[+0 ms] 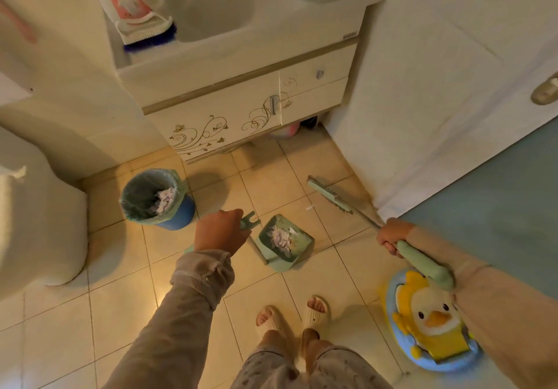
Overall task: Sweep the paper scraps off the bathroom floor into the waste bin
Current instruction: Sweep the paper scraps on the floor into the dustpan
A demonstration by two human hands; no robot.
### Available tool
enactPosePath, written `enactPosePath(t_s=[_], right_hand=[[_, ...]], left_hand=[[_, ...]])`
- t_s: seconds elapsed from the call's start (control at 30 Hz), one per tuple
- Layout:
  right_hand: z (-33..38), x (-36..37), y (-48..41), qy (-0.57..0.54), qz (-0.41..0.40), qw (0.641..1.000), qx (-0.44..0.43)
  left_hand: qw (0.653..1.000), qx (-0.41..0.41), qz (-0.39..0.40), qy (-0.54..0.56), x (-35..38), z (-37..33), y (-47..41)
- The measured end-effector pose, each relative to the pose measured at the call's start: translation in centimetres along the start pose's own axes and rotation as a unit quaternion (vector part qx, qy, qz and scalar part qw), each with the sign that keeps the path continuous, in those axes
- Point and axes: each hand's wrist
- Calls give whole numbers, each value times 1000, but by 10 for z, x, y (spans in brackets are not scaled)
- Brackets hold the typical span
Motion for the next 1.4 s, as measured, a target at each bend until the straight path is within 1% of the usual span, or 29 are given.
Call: enactPosePath(t_s=[0.17,0.23,0.3,0.4,0.47,0.63,0.67,0.7,0.77,0.8,1.0,1.1,1.23,1.33,1.4], right_hand=[[6,-4,-20,3,16,1000,-21],[12,5,-20,34,15,999,2],[14,16,-24,76,16,997,-6],[12,39,-23,154,47,987,26],[5,55,-14,205,60,976,44],[-12,69,2,213,114,969,49],[-14,66,3,207,137,968,43],[-14,60,4,172,151,972,46],[-18,41,9,76,150,984,59],[-21,32,13,48,144,986,63],[-45,11,24,-45,110,990,73],[-42,17,24,-45,91,992,68],[-19,36,20,10,78,996,45],[-4,61,15,118,90,988,31],[0,77,9,165,94,982,15]], left_hand=[[1000,9,29,-2,-5,-1,-20],[999,9,45,0,-7,0,-25],[998,13,64,1,-9,0,-28],[995,16,94,-5,-13,-3,-33],[995,16,97,-8,-15,-5,-35],[996,22,90,-13,-18,-3,-36],[996,22,90,-11,-19,-1,-36],[995,22,93,-9,-20,0,-36],[995,26,100,-1,-21,4,-34],[994,29,104,2,-21,4,-33],[989,48,135,35,-22,8,-27],[989,49,129,52,-20,9,-23],[990,43,117,60,-20,9,-18],[990,30,122,58,-16,7,-8],[989,9,132,69,-12,8,-2]])
Point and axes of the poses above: each hand's wrist, its own y-axis away from the middle knuckle, its own x-axis out of the palm, z = x × y, and after that the axes turned 14 degrees about -y, right-handed
